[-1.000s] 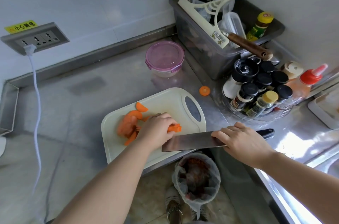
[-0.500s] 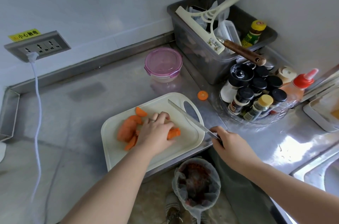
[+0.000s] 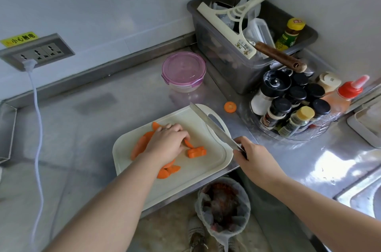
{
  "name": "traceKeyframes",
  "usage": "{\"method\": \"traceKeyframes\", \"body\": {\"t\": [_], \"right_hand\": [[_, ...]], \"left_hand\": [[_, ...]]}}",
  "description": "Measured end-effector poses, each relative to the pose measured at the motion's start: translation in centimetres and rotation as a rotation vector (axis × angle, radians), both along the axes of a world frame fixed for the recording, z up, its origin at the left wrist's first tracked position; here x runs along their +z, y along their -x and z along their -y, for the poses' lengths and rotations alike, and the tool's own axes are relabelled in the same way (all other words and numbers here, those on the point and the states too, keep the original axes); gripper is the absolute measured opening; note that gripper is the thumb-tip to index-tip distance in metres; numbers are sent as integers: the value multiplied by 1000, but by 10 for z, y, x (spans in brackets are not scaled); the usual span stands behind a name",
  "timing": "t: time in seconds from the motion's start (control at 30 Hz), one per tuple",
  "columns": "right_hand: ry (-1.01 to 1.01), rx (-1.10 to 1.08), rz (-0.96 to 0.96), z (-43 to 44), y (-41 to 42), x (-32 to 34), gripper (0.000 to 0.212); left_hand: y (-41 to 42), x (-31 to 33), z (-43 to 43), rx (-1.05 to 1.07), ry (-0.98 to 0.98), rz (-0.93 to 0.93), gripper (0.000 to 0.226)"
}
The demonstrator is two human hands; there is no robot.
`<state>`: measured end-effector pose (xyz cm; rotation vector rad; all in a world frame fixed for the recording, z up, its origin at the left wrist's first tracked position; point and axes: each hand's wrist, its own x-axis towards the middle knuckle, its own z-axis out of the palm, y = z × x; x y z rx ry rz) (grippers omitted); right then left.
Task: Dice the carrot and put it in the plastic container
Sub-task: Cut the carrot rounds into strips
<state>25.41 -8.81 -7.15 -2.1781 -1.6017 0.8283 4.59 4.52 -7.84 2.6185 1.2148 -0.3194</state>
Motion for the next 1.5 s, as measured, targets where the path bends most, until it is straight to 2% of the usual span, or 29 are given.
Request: {"method": "traceKeyframes", "body": {"t": [0.17,0.43,0.57,0.67,0.83,1.03,1.4,1.5], "right_hand": [[7,-8,-3,-5,0,-3,24],[73,-38,-52,-25,5,-4,23],[107,-46,-50,-34,11,-5,19],[117,-40,-41,-35,17,-5,21],[119,86,121,-34,26,-2,22],[113,218,342,-30,36,4,24],[156,266,429,-32,38,-1,14],[202,284,465,-35,38,-2,22]], "left_hand": [[-11,-3,-12,-29,17,-20,28],[-27,-12,-23,361,139,195,35],[-25,-20,-24,419,125,329,31],[-22,-22,-18,407,108,333,29],[-26,-25,-9,454,31,330,13],[-31,-30,5,602,25,349,18],[-31,-27,6,627,23,353,19],[-32,-26,6,625,24,358,18]]}}
